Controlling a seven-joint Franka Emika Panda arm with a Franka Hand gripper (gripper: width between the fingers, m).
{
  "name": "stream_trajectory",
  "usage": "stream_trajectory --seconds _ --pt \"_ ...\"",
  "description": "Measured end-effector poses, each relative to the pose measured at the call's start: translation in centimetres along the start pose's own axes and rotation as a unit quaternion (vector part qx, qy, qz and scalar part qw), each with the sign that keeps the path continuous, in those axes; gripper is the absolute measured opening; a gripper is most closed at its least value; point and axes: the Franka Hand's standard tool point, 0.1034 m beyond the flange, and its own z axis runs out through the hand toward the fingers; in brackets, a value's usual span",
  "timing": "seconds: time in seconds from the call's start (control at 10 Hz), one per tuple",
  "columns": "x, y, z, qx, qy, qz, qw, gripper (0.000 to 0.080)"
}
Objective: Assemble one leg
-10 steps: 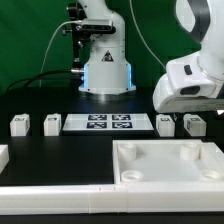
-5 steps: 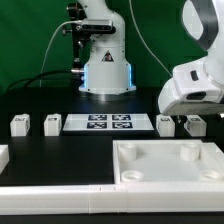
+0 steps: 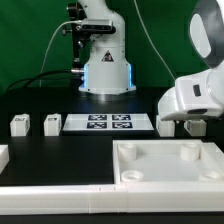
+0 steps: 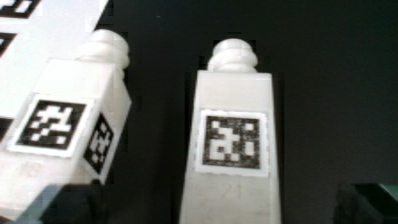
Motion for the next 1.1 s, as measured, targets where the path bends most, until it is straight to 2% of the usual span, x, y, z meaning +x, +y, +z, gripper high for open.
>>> stream_trajectory --seconds 0.5,1.1 --pt "0.3 -0.8 1.1 -0.006 -0.004 -0.002 1.000 0.0649" --pt "0.2 -0.5 2.0 -0.007 -0.026 -0.002 1.000 0.0649"
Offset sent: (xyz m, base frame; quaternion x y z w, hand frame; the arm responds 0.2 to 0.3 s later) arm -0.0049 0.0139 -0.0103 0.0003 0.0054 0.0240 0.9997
